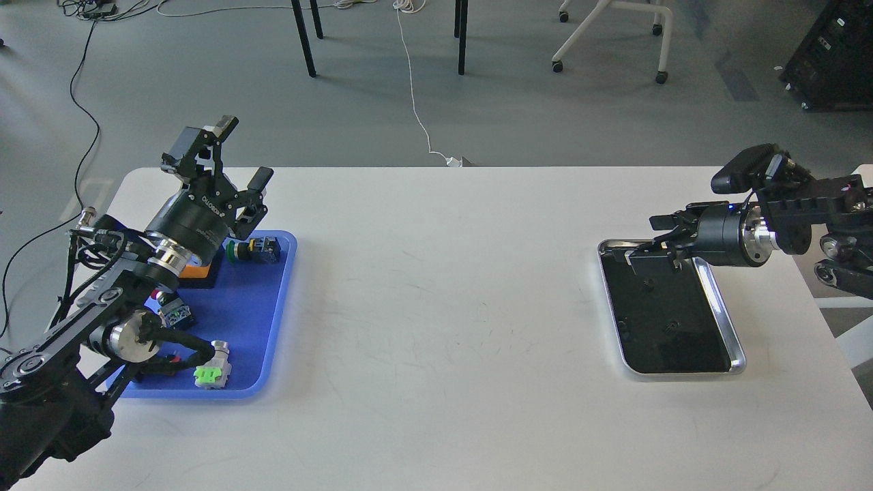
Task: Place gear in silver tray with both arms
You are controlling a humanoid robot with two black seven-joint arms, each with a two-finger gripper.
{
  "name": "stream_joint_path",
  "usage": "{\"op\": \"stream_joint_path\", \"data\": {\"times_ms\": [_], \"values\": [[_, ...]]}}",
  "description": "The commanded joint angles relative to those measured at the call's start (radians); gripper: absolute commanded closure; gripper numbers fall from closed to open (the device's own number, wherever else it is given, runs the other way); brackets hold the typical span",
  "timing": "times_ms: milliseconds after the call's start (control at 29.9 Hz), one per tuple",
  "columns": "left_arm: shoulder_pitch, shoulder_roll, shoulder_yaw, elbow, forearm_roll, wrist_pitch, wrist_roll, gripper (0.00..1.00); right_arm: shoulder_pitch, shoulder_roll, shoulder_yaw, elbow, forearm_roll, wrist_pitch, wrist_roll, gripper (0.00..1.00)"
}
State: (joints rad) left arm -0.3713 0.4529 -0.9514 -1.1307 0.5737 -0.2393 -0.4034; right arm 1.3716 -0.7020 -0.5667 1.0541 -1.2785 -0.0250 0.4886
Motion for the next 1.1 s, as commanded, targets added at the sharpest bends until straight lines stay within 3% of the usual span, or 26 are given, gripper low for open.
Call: {"op": "stream_joint_path", "data": {"times_ms": [0,200,468,668,1069], "values": [[0.000,-0.005,-0.001,0.000,0.000,0.000,0.000,0.02,-0.046,0.012,0.091,-0.005,0.241,0.005,0.000,0.05],[0.002,-0.026,-0.003,0.000,0.002,0.000,0.000,0.02,-0.173,0.094,0.289,-0.009,0.646,0.002,0.000,0.05],[0.009,-0.062,-0.004,0.003,0.005,0.006,-0.003,0.02,-0.423,0.202,0.686,-0.003,1.122,0.002,0.000,0.05],[0.046,-0.082,-0.013,0.003,0.006,0.015,-0.011,0.02,-0.577,0.279,0.899,-0.013,1.228,-0.001,0.000,0.05],[0.129,-0.175,-0.087,0.003,0.029,0.015,-0.006,0.02,-0.655,0.300,0.938,0.000,1.226,0.000,0.000,0.01]]}}
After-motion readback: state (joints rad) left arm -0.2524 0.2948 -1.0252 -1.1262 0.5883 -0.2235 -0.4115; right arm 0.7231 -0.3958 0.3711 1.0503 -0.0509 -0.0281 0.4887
